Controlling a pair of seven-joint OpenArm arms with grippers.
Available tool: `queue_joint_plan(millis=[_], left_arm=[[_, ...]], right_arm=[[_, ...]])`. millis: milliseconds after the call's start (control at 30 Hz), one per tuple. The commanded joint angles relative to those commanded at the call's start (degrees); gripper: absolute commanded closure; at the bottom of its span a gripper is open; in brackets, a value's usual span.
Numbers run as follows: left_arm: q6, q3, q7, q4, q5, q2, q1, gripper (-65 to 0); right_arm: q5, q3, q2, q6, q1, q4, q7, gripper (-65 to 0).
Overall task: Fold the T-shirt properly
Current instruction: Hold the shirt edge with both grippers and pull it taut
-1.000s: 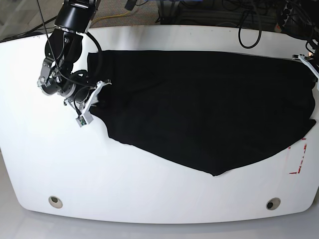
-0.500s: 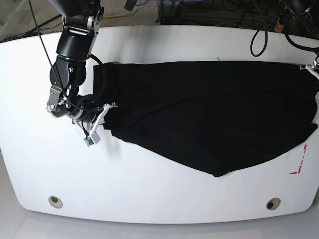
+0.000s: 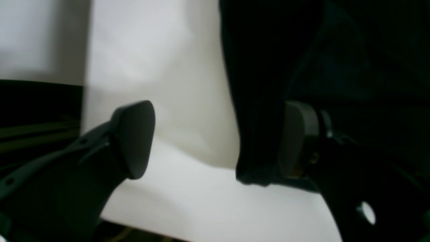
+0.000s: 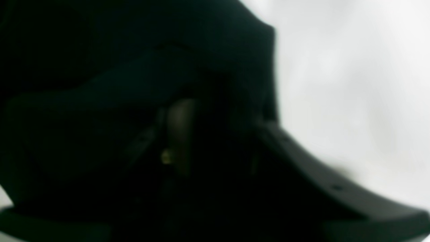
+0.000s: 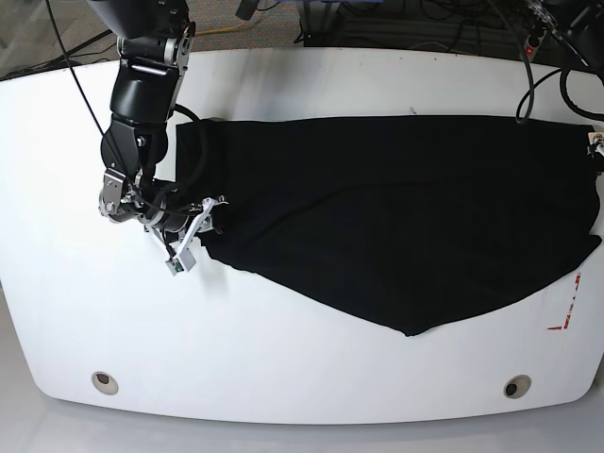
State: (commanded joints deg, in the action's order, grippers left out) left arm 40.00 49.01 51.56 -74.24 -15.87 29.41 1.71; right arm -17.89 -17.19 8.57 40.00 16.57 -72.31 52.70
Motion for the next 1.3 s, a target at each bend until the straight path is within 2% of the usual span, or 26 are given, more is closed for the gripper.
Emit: queue_joint_plan(millis=[33,133,233,333,467,600,667,733,800,933,1067,1133,1167,1267,1300], left_arm=[[0.00,0.18,0.18,0.18,-2.81,0.09,-0.09,-51.7],[0.00,0.26,1.67,0.35,-10.46,1.58,-0.79,-52.2],[0.00,0.35,5.27,0.35,-20.04,2.29,-2.81,-54.3],[0.00,-0.09,5.89,-0.09,-26.73,2.37,-7.03,-54.2],[0.00,-1.67,5.54,-2.55,-28.31,2.29,-11.96,-54.2],[0.00,-4.48,-0.44,-4.92,-27.52,1.93,-17.93,-54.2],[0.00,-6.59,-5.63,-5.27,-24.00,1.93,-20.48,-54.0],[0.00,-8.00,-8.18,-4.92,-20.75,1.93,-20.92,-54.0],[0.00,-8.79,-9.32,-4.84,-17.05,0.88,-20.92,-54.0],[0.00,-7.12,-10.99,-5.19,-10.90,-2.46,-20.48,-54.0],[0.00,-6.24,-11.60,-4.84,-4.31,-4.66,-16.44,-54.0],[0.00,-6.15,-11.52,-5.10,-0.53,-5.71,-16.18,-53.6],[0.00,-6.15,-11.60,-5.19,0.62,-5.89,-16.18,-51.9],[0.00,-6.33,-11.43,-5.36,1.05,-5.89,-16.18,-37.5],[0.00,-6.33,-11.43,-5.36,1.05,-5.89,-16.18,-33.3]], right_arm=[[0.00,-0.35,0.00,0.00,-0.88,-3.25,1.23,-40.7],[0.00,-3.08,-0.53,0.00,-2.64,-11.87,5.80,-45.5],[0.00,-5.36,-0.53,0.00,-4.66,-19.16,10.73,-46.0],[0.00,-6.33,-0.53,0.00,-7.82,-24.62,14.07,-46.0],[0.00,-8.18,-0.44,0.00,-14.51,-32.09,16.88,-46.0],[0.00,-8.70,-0.53,0.00,-21.71,-37.63,17.67,-46.0],[-1.85,-8.88,-1.23,0.00,-24.97,-38.33,17.58,-46.0],[-3.60,-8.97,-1.32,0.00,-26.55,-37.63,17.32,-46.0],[-4.40,-8.97,-1.32,0.00,-27.52,-36.22,17.14,-46.0],[-4.75,-8.88,-1.58,0.00,-27.87,-32.00,13.27,-46.0],[-4.84,-8.53,-1.67,0.00,-26.73,-26.46,11.60,-45.5],[-4.66,-8.53,-1.67,0.00,-25.93,-23.82,10.55,-40.1],[-4.48,-8.53,-1.67,0.00,-25.67,-22.95,9.93,-35.0],[-4.40,-8.53,-1.58,0.00,-25.58,-21.36,8.44,-10.9],[-4.40,-8.44,-1.49,0.00,-25.49,-21.27,8.44,-5.5]])
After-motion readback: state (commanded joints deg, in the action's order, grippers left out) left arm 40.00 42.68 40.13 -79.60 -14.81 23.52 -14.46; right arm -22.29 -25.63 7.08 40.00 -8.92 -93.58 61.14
